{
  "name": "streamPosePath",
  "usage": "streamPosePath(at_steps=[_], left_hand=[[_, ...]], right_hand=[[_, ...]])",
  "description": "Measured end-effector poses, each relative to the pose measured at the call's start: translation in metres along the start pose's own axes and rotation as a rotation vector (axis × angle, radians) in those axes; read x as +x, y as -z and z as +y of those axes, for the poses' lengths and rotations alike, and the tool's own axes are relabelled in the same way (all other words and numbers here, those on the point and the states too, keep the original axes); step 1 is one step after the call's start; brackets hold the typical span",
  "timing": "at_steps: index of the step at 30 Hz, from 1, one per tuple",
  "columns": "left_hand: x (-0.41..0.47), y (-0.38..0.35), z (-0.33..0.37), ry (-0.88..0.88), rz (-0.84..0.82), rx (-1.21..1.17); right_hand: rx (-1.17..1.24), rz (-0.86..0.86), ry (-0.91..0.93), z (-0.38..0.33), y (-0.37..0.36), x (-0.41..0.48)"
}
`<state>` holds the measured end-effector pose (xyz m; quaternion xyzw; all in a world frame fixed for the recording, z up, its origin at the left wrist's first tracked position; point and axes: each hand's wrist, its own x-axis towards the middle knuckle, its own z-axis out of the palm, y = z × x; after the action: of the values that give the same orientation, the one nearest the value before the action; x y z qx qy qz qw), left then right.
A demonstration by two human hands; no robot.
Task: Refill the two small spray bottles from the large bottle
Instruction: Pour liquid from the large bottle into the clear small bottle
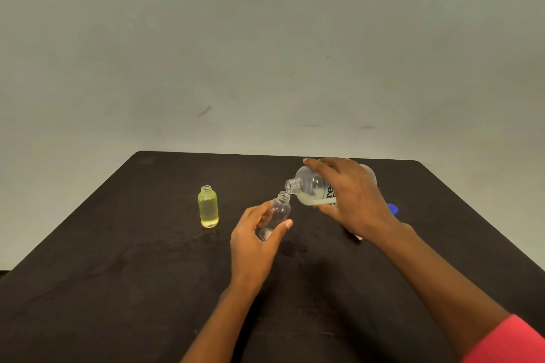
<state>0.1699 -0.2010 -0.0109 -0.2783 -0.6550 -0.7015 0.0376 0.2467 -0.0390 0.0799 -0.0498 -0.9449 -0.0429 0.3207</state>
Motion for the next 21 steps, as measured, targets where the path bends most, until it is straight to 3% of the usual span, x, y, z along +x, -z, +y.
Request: streamPosePath(at_steps=[21], left_hand=[[0.0008,0.0008,0.0003,0.004,0.026,0.029]], right_hand=[[-0.025,-0.006,0.027,0.0029,-0.0026,0.0003]])
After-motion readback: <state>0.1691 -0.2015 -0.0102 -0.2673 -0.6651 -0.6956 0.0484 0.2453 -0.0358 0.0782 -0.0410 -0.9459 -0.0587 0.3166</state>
